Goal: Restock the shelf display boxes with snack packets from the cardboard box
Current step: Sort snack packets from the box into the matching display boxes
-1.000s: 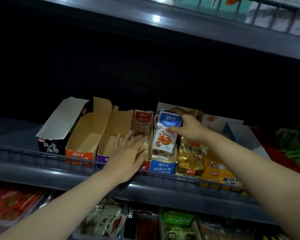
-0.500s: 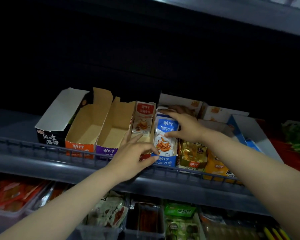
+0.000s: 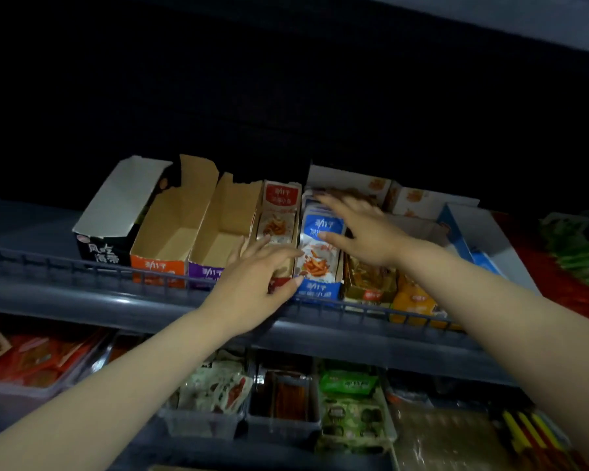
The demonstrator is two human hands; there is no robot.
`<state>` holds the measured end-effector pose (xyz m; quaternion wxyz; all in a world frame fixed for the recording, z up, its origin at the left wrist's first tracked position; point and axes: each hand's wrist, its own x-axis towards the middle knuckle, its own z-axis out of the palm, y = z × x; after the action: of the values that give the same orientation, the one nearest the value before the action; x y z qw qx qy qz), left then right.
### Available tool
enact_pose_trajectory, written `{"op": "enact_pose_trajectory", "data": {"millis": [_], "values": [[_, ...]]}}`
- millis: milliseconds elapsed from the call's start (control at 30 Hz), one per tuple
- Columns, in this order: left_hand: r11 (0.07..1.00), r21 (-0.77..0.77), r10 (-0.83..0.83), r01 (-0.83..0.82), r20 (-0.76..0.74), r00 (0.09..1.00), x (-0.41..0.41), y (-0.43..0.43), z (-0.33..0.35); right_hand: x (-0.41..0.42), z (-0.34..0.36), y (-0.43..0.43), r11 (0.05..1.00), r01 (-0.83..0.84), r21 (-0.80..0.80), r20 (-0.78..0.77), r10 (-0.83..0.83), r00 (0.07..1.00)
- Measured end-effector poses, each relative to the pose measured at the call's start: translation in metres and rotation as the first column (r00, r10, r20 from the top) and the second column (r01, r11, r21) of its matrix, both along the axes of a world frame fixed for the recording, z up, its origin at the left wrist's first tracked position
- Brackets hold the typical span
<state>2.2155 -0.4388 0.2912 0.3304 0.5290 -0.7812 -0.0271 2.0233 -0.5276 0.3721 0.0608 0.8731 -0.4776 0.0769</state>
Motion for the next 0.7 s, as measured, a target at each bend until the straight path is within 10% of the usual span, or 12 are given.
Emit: {"op": "enact_pose_trajectory", "data": {"millis": [333,700], "values": [[0.995,-0.072,-0.077,0.066,-0.159,0.984,-0.015,0.102,-0.083,-0.045,-0.069,0.146,0.985,-0.168,-0.027,0.425,0.163,0.89],[0.705,0.701,0.057,-0.107,0.094,0.994,-0.006,0.19,-0.274,-0.071,-0.307,0.245,0.71,-0.049,0.702,0.243,-0.174,0.954]]}}
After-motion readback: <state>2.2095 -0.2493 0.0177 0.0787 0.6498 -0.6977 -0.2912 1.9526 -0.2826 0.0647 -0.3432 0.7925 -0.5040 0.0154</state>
